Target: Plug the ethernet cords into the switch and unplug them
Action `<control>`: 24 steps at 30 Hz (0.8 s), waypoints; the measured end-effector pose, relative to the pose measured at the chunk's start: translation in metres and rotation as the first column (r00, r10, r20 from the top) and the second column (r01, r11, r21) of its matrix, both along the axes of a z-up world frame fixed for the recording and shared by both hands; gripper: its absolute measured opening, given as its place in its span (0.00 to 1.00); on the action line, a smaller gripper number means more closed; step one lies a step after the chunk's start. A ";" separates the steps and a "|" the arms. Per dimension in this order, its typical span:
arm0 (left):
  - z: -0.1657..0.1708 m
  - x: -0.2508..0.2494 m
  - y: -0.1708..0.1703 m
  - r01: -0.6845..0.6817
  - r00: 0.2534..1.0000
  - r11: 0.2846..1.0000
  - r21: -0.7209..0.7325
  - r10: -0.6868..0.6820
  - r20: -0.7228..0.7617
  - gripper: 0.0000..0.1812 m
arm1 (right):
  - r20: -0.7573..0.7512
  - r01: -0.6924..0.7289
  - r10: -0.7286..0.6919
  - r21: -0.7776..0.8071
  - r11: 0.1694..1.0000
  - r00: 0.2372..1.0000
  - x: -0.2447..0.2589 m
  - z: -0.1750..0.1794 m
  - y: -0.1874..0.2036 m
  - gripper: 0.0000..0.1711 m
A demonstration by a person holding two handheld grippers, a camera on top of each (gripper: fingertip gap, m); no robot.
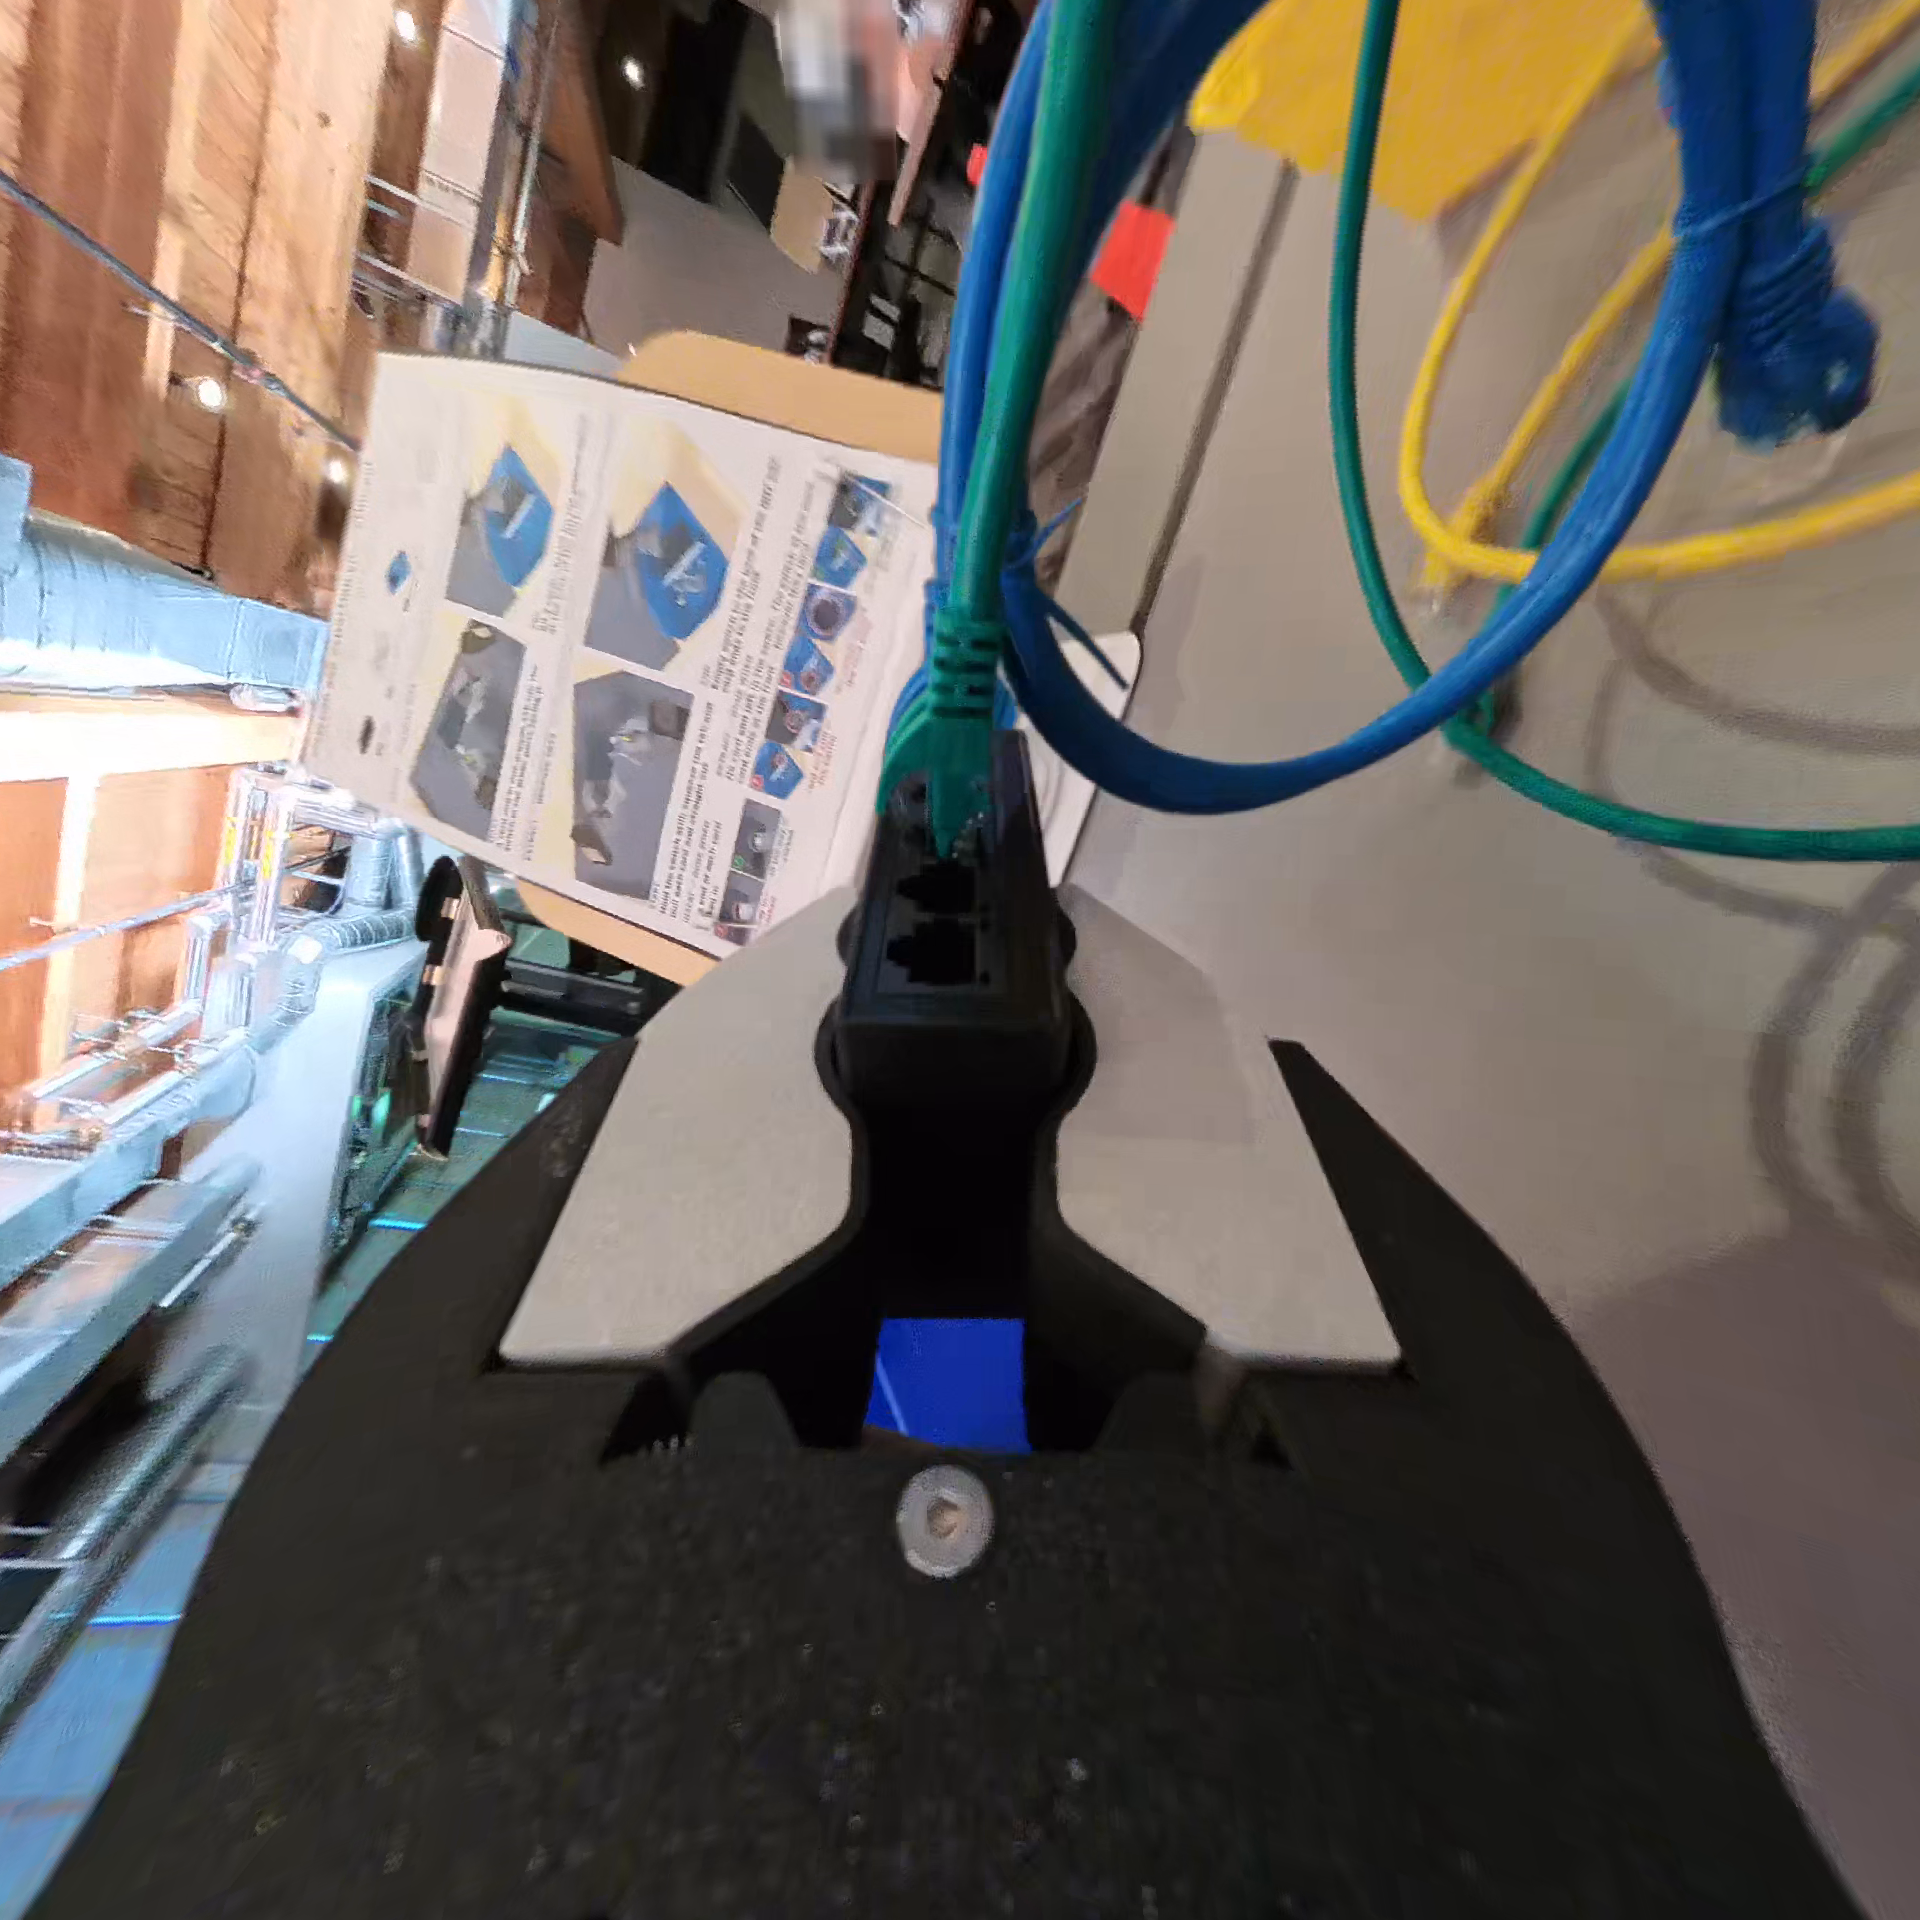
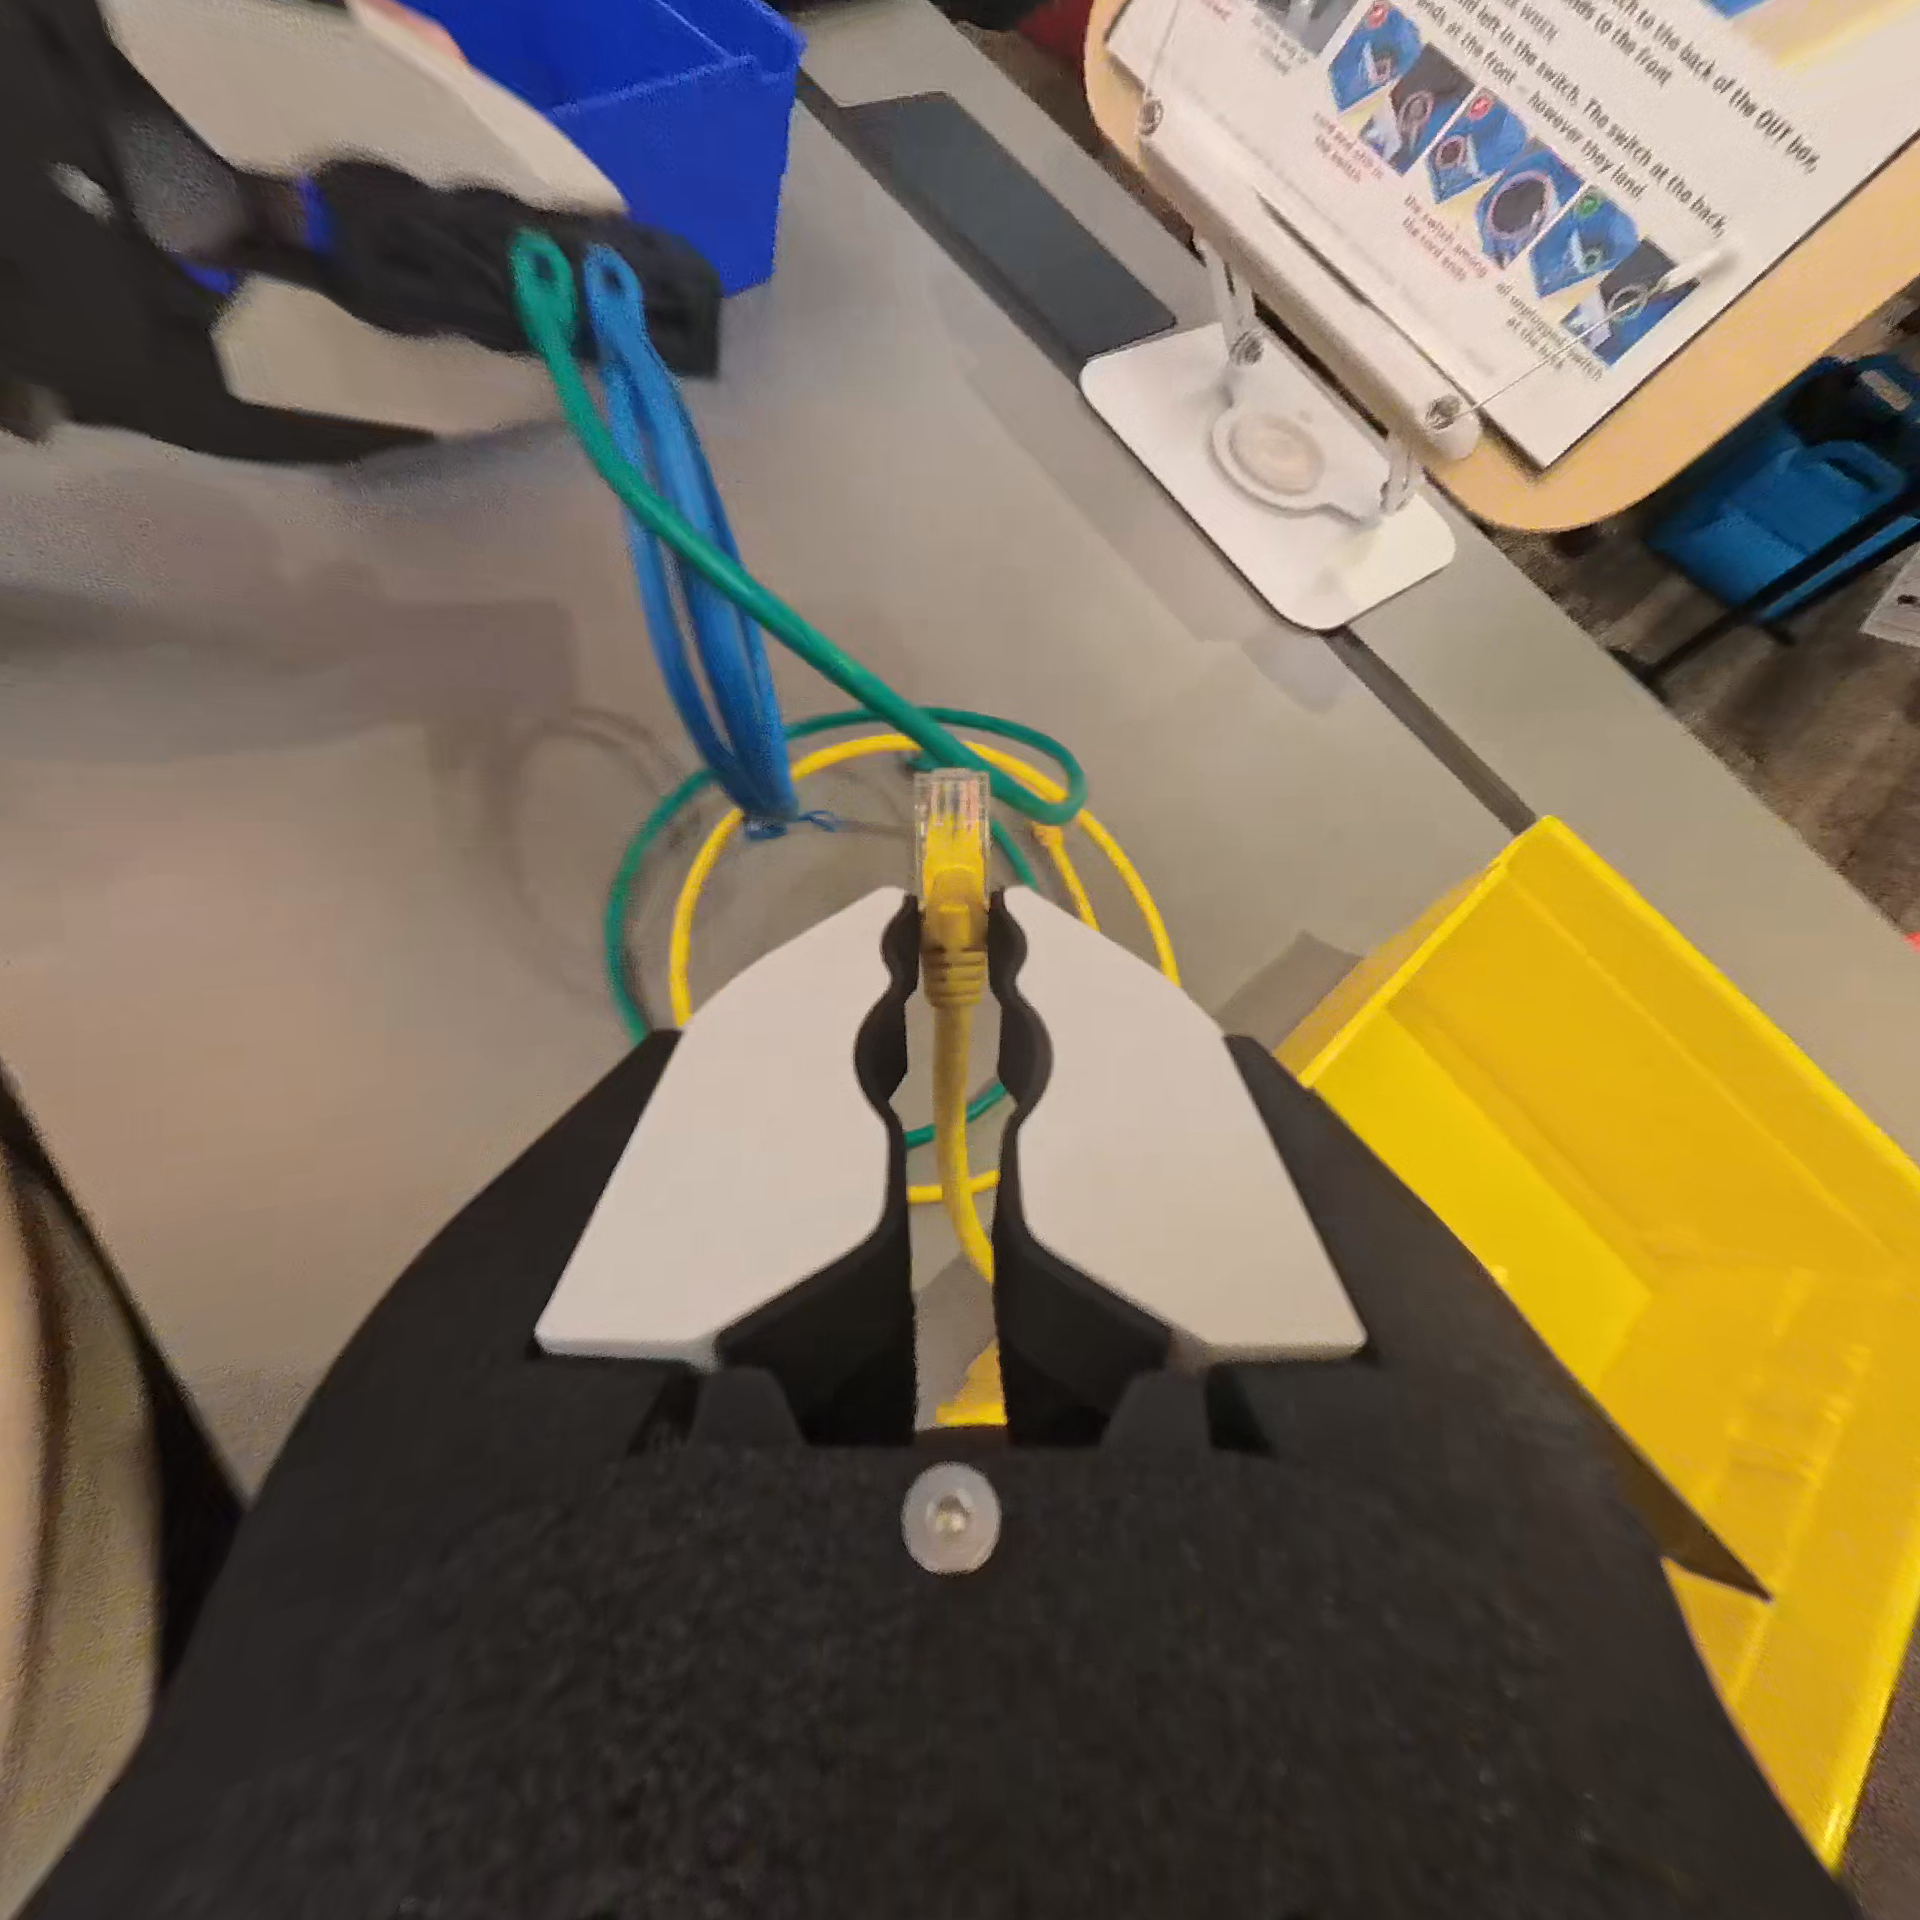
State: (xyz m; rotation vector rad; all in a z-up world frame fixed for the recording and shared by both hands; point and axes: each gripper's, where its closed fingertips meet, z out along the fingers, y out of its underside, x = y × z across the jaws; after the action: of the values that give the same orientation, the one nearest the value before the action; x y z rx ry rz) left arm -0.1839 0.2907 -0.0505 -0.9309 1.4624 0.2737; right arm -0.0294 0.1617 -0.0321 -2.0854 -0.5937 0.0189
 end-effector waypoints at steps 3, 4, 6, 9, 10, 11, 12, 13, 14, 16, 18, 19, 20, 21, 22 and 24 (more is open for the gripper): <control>0.028 -0.006 -0.003 0.009 0.997 0.998 -0.055 -0.005 0.080 0.16 | 0.046 0.007 -0.012 0.117 0.993 0.999 0.004 0.018 0.011 0.07; 0.039 -0.011 -0.001 0.001 0.994 0.998 -0.063 0.006 0.111 0.16 | 0.074 0.034 -0.048 0.176 0.984 0.996 0.011 0.036 0.013 0.07; 0.059 -0.023 0.006 -0.020 0.986 0.996 -0.088 0.035 0.164 0.16 | 0.075 0.065 -0.090 0.293 0.954 0.993 0.019 0.083 0.010 0.07; 0.086 -0.045 0.020 -0.067 0.968 0.992 -0.103 0.090 0.236 0.16 | 0.105 0.086 -0.154 0.477 0.875 0.982 0.035 0.164 -0.004 0.07; 0.090 -0.051 0.026 -0.087 0.966 0.991 -0.105 0.109 0.235 0.17 | 0.119 0.088 -0.177 0.530 0.843 0.977 0.040 0.191 -0.010 0.07; 0.093 -0.057 0.031 -0.110 0.965 0.989 -0.101 0.130 0.226 0.17 | 0.128 0.088 -0.197 0.577 0.812 0.972 0.044 0.216 -0.017 0.07; 0.093 -0.062 0.036 -0.127 0.966 0.987 -0.100 0.146 0.214 0.17 | 0.135 0.086 -0.211 0.614 0.785 0.968 0.046 0.241 -0.024 0.07; 0.092 -0.065 0.039 -0.131 0.968 0.986 -0.104 0.150 0.202 0.16 | 0.141 0.077 -0.213 0.634 0.770 0.967 0.047 0.262 -0.030 0.07; 0.089 -0.066 0.040 -0.125 0.971 0.986 -0.111 0.145 0.192 0.16 | 0.146 0.076 -0.224 0.655 0.751 0.964 0.049 0.284 -0.036 0.07; 0.083 -0.065 0.040 -0.129 0.974 0.986 -0.107 0.146 0.172 0.16 | 0.161 0.088 -0.271 0.690 0.718 0.949 0.057 0.324 -0.046 0.07; 0.076 -0.060 0.037 -0.132 0.981 0.988 -0.083 0.142 0.132 0.16 | 0.182 0.084 -0.291 0.700 0.709 0.939 0.064 0.356 -0.053 0.07; 0.073 -0.057 0.036 -0.138 0.983 0.989 -0.058 0.144 0.111 0.16 | 0.187 0.090 -0.307 0.707 0.702 0.933 0.070 0.371 -0.056 0.07; 0.071 -0.055 0.035 -0.146 0.985 0.989 -0.030 0.148 0.091 0.16 | 0.195 0.093 -0.316 0.702 0.706 0.928 0.075 0.383 -0.058 0.07; 0.068 -0.053 0.033 -0.149 0.986 0.989 -0.008 0.150 0.073 0.16 | 0.207 0.101 -0.326 0.686 0.721 0.923 0.081 0.391 -0.059 0.07; 0.066 -0.051 0.032 -0.150 0.987 0.989 0.006 0.150 0.058 0.16 | 0.214 0.115 -0.348 0.682 0.722 0.913 0.088 0.399 -0.062 0.07; 0.062 -0.048 0.030 -0.146 0.988 0.989 0.006 0.146 0.041 0.16 | 0.228 0.127 -0.370 0.677 0.725 0.901 0.098 0.411 -0.069 0.07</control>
State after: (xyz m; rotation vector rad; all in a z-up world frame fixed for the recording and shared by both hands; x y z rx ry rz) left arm -0.2324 0.3210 0.0110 -1.0329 1.3575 0.3666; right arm 0.0682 0.0929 0.3788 -1.4560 -0.4269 -0.6518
